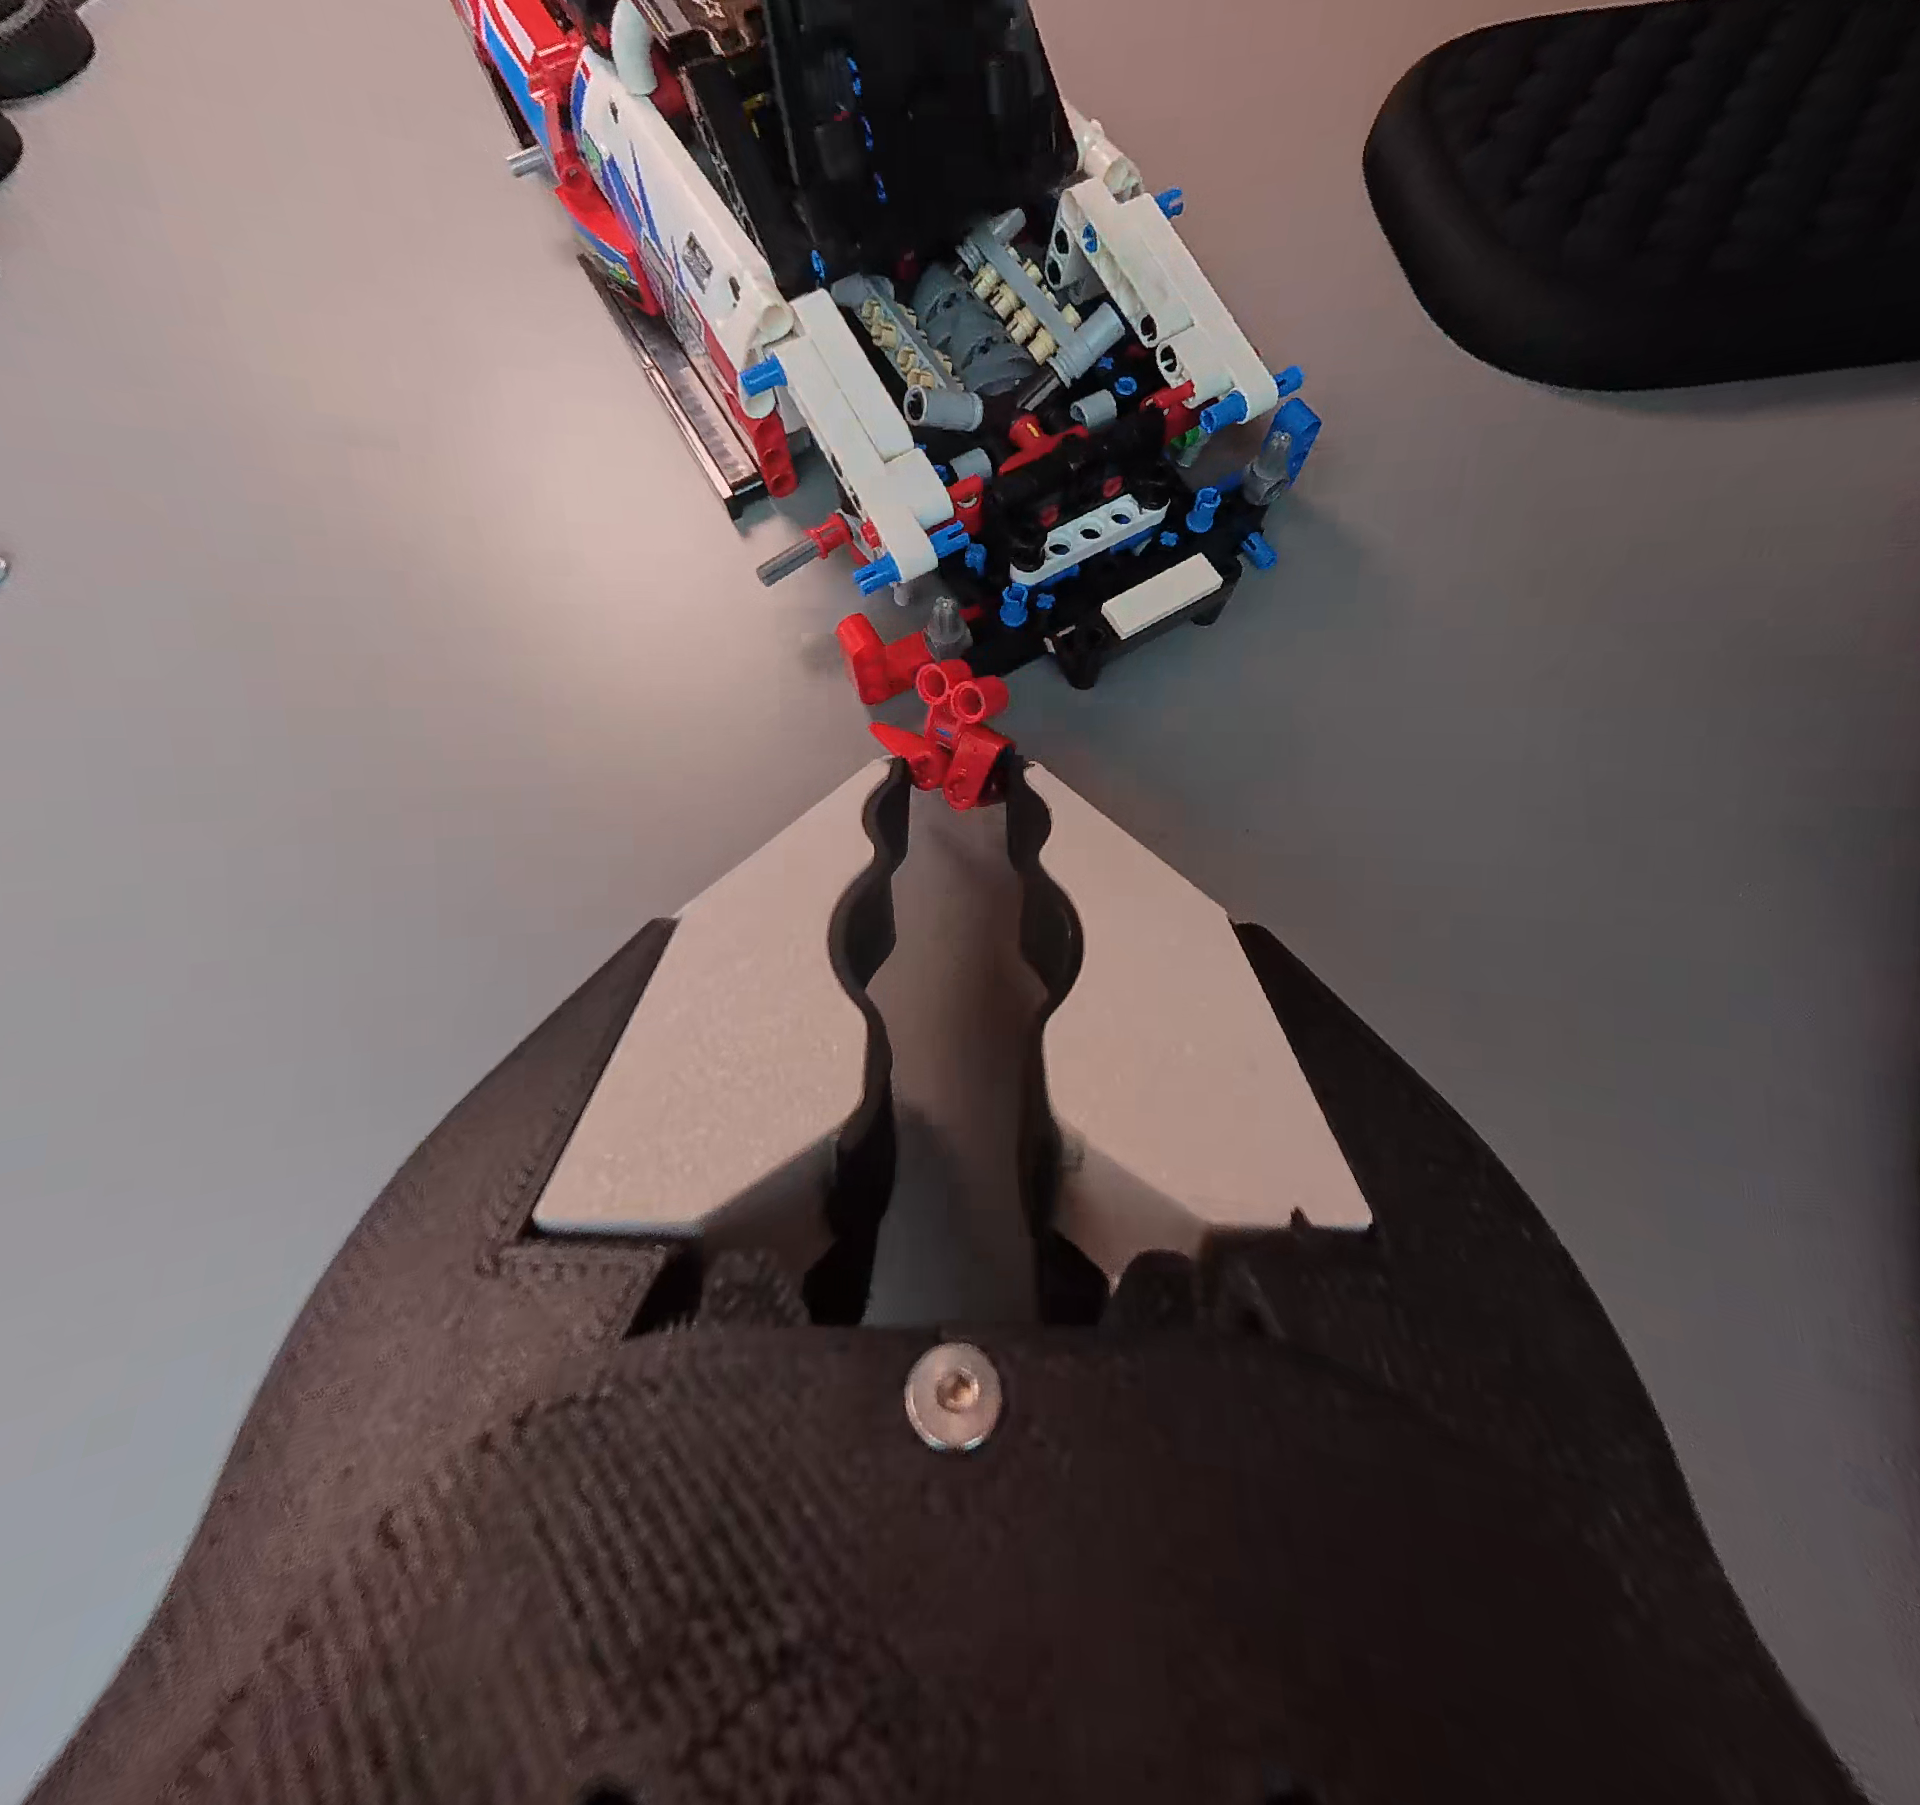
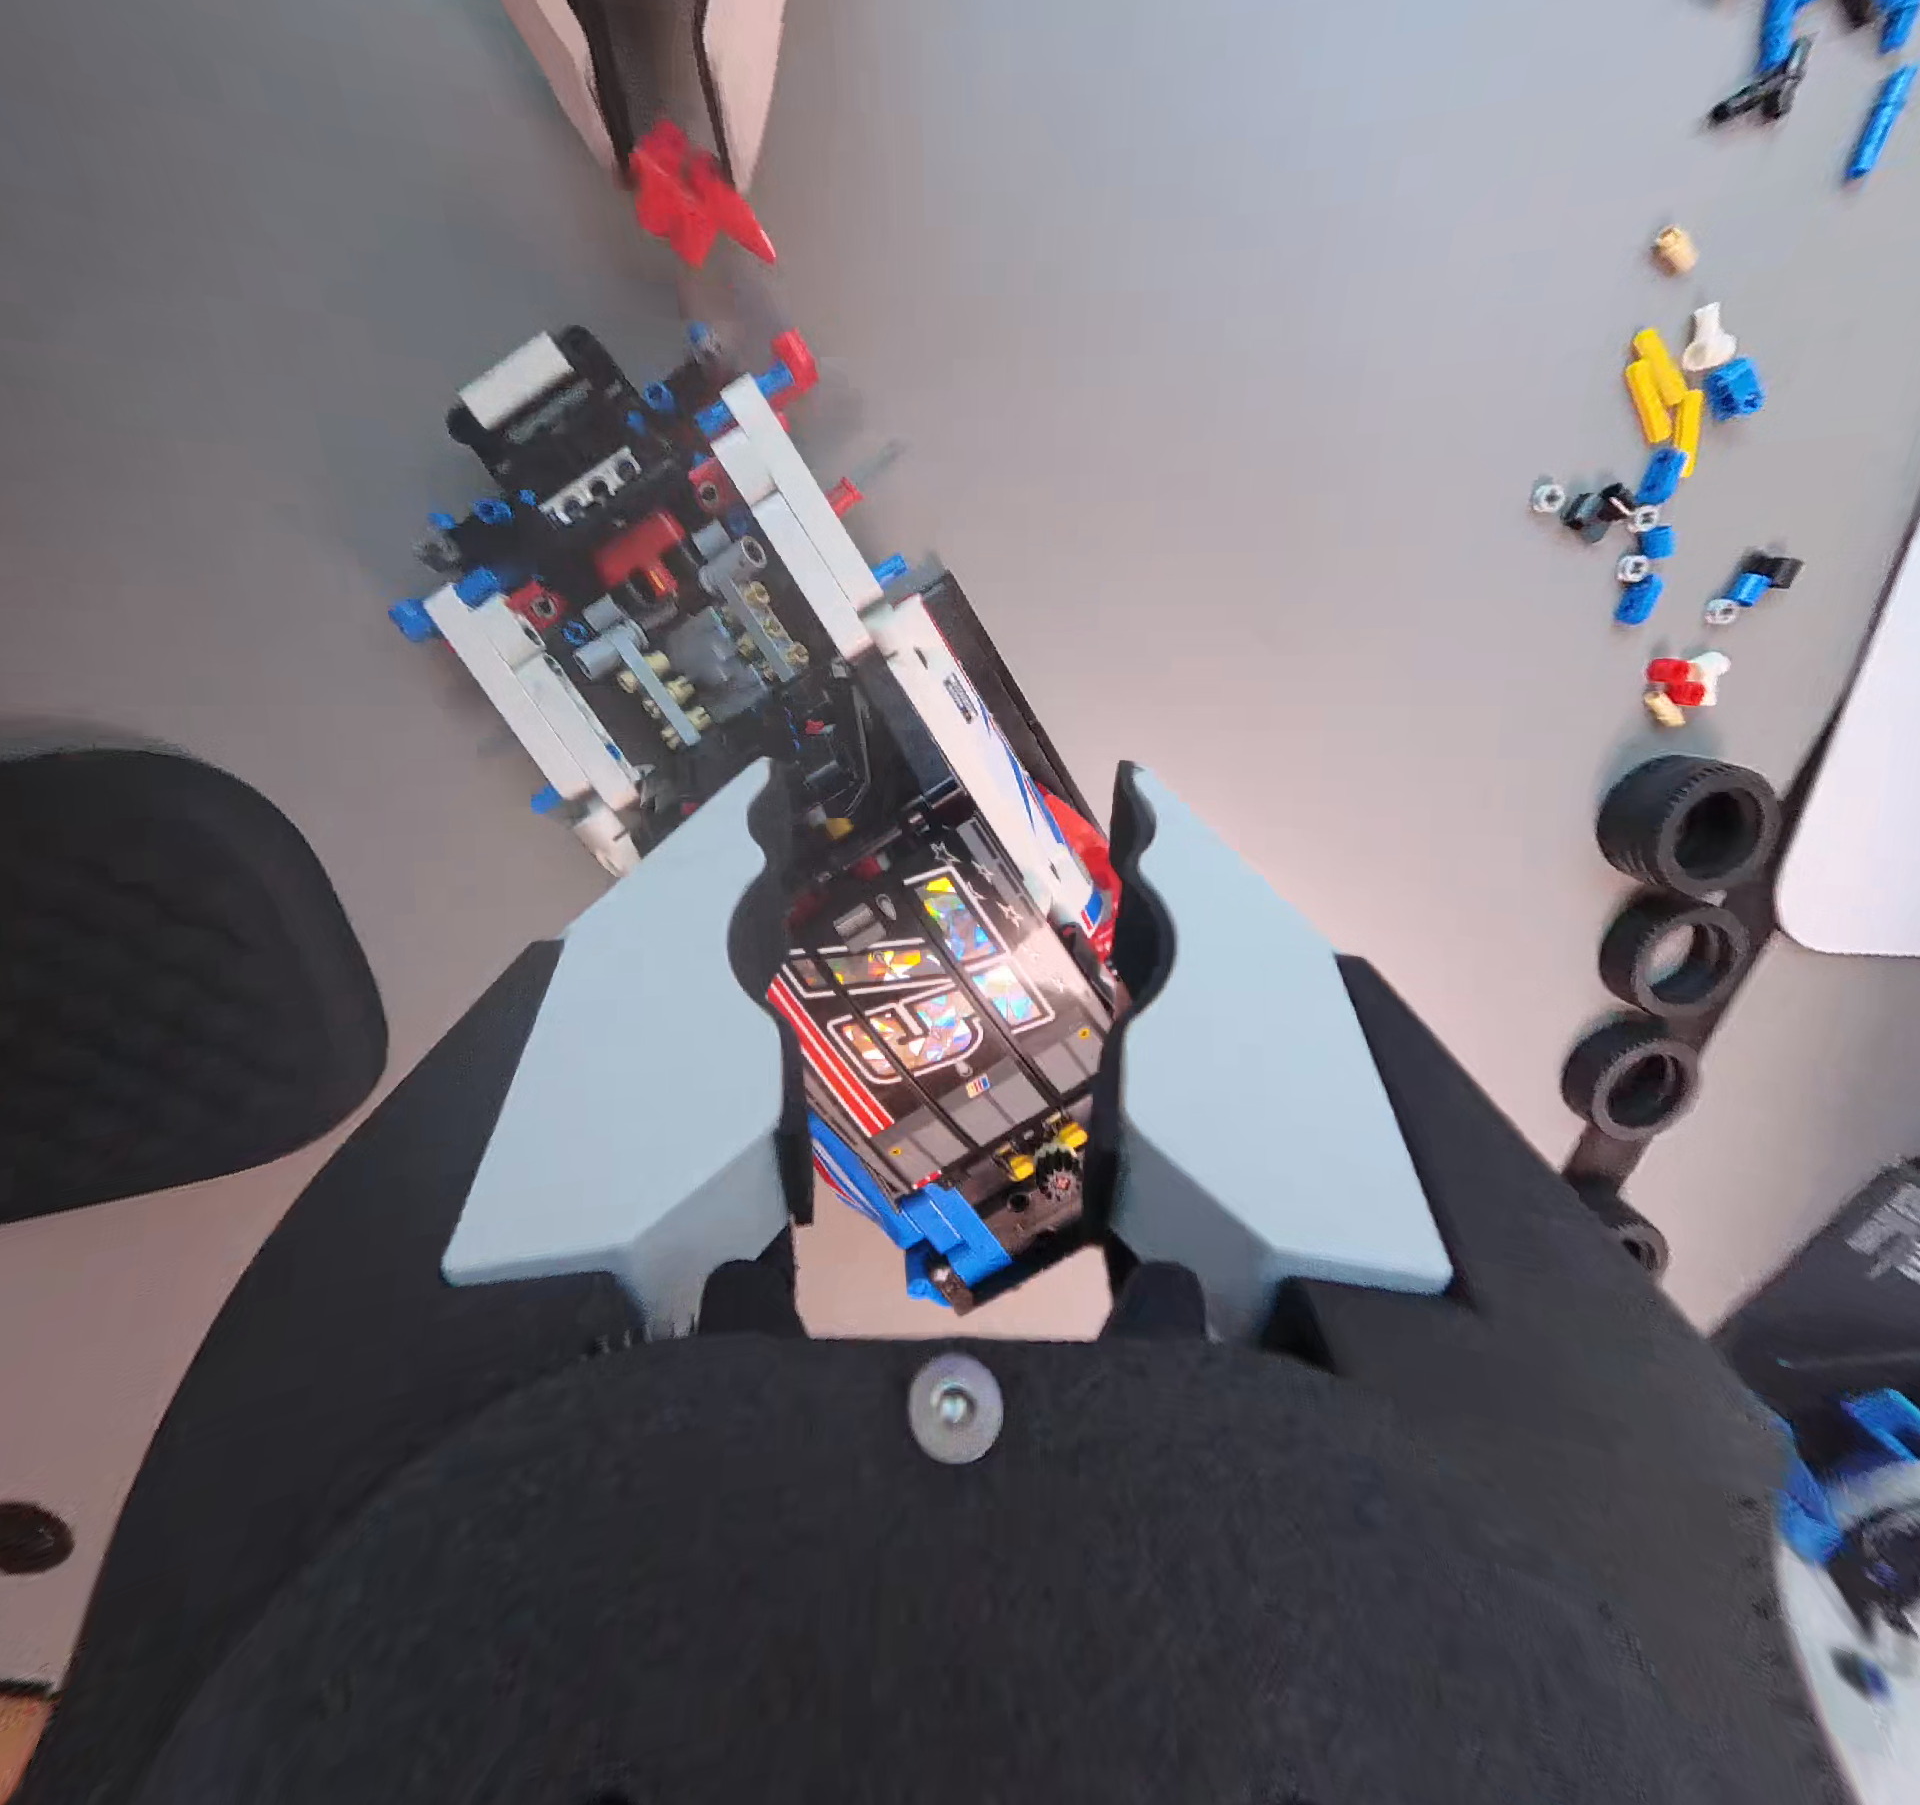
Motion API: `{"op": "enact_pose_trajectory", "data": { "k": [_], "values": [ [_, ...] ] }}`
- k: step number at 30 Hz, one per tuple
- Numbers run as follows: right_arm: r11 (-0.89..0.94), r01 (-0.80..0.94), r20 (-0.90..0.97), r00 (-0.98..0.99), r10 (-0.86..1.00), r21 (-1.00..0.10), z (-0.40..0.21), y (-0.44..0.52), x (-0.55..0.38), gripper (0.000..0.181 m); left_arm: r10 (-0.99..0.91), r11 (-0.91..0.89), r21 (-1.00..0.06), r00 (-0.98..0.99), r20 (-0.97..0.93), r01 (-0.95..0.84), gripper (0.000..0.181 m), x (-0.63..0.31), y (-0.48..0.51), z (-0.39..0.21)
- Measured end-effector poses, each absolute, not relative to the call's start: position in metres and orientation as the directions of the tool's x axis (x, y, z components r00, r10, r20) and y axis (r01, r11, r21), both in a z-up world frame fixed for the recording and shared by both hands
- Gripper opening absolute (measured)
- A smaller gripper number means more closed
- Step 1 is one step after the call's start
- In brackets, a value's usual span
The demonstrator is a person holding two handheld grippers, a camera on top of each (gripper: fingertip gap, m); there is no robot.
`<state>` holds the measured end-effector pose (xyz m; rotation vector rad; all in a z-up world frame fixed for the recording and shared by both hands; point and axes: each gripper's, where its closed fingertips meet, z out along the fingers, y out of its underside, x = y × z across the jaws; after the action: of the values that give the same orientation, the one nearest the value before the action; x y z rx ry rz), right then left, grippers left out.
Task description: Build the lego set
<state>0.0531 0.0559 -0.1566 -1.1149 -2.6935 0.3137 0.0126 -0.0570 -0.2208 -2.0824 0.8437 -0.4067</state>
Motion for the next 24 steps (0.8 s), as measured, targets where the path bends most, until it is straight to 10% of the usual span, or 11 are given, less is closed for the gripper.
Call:
{"op": "enact_pose_trajectory", "data": {
  "k": [4,11,16,24],
  "values": [
    [0.667,0.694,-0.094,-0.709,0.699,-0.272,-0.146,0.060,0.057,0.063,-0.628,-0.431,-0.822,0.778,-0.023,-0.372,0.016,-0.003,-0.057,-0.211],
    [0.765,0.640,0.004,-0.767,0.642,0.068,-0.180,0.115,0.099,0.092,-0.525,-0.465,-0.850,0.850,0.041,-0.246,0.016,-0.031,-0.058,-0.209],
    [0.807,0.580,0.106,-0.814,0.570,0.110,-0.209,0.107,0.111,0.100,-0.533,-0.483,-0.838,0.844,0.051,-0.255,0.016,-0.033,-0.051,-0.212],
    [0.223,0.973,0.046,-0.220,0.974,-0.055,-0.205,0.032,0.126,0.092,-0.574,-0.461,-0.798,0.816,-0.064,-0.388,0.016,-0.042,-0.037,-0.217]
  ]
}}
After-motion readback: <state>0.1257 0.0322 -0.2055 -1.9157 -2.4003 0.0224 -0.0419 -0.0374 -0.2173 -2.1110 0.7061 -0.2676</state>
